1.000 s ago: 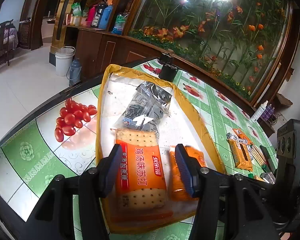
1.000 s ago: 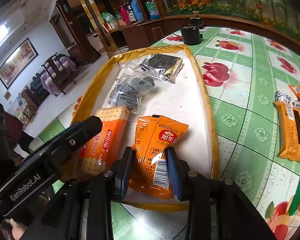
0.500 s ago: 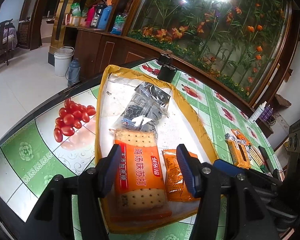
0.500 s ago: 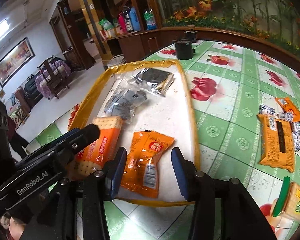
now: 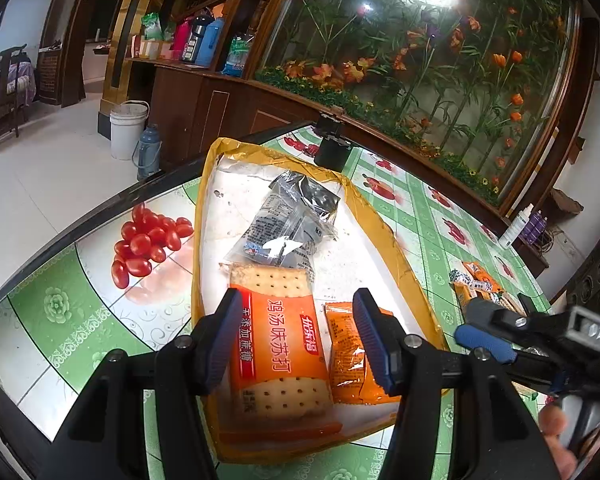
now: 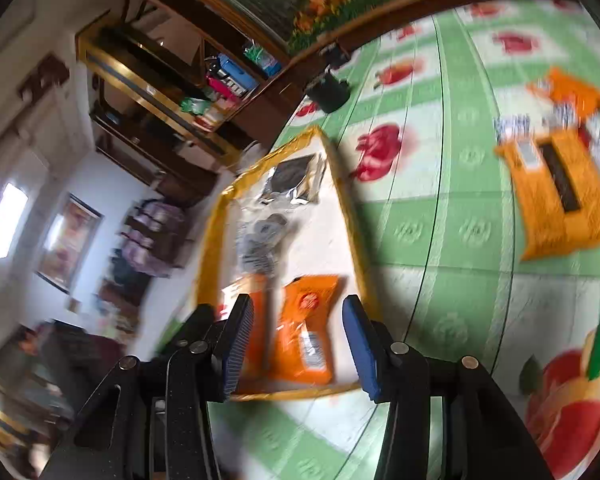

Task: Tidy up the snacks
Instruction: 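Grasp the WEIDAN cracker pack on the table with the right tool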

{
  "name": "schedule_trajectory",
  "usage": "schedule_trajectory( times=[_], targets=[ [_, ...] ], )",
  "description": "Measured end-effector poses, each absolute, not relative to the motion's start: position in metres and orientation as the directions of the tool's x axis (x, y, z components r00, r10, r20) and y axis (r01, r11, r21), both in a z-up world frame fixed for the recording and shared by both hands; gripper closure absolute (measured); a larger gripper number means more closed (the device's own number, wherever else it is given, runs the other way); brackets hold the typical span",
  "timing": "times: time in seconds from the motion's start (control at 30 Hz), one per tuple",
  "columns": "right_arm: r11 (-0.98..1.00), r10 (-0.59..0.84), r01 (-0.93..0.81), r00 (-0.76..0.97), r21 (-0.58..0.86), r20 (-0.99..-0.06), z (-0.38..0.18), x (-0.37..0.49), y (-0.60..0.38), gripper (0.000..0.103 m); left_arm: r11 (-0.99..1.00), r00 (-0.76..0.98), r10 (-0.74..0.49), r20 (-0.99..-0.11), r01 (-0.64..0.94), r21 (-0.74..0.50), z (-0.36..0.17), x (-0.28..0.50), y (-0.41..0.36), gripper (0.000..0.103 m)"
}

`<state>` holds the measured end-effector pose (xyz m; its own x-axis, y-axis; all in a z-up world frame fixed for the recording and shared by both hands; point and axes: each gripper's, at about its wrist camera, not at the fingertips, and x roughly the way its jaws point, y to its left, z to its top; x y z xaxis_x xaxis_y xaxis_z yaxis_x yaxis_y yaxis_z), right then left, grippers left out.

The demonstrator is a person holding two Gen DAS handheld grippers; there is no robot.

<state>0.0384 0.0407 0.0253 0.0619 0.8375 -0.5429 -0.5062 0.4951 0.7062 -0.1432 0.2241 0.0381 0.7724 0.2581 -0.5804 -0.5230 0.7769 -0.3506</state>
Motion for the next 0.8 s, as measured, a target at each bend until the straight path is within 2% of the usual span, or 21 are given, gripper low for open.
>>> schedule_trajectory(
  times=[0.17,0.27,0.33,0.37,0.53,0.7,0.8],
  targets=[
    [0.421,0.891,-0.463,0.050,0.780,-0.452,0.035,0.044,0.021,0.052,0.785,0.762,0.283,-0.582,-0.533,-0.316,0.042,-0.142,0.219,0.047],
    [0.420,0.894,-0.468,0.068,0.778,-0.442,0.041,0.051,0.009,0.052,0.808,0.757,0.301,-0.581,-0.526,-0.267,0.049,-0.139,0.206,0.047],
    [0.435,0.892,-0.467,0.109,0.770,-0.438,0.045,0.056,-0.001,0.040,0.828,0.766,0.278,-0.580,-0.497,-0.259,0.057,-0.140,0.196,0.047],
    [0.441,0.891,-0.474,0.128,0.762,-0.436,0.047,0.058,-0.006,0.039,0.837,0.771,0.276,-0.574,-0.486,-0.250,0.062,-0.141,0.192,0.047],
    [0.496,0.857,-0.514,0.160,0.700,-0.490,0.053,0.066,-0.015,0.039,0.877,0.802,0.256,-0.541,-0.428,-0.219,0.086,-0.149,0.169,0.039],
    [0.587,0.779,-0.584,0.218,0.561,-0.588,0.052,0.060,-0.027,0.039,0.912,0.820,0.184,-0.542,-0.348,-0.217,0.087,-0.145,0.145,0.038],
    [0.613,0.757,-0.570,0.226,0.547,-0.613,0.044,0.063,-0.044,0.039,0.922,0.826,0.124,-0.550,-0.300,-0.243,0.080,-0.138,0.134,0.038]
  ],
)
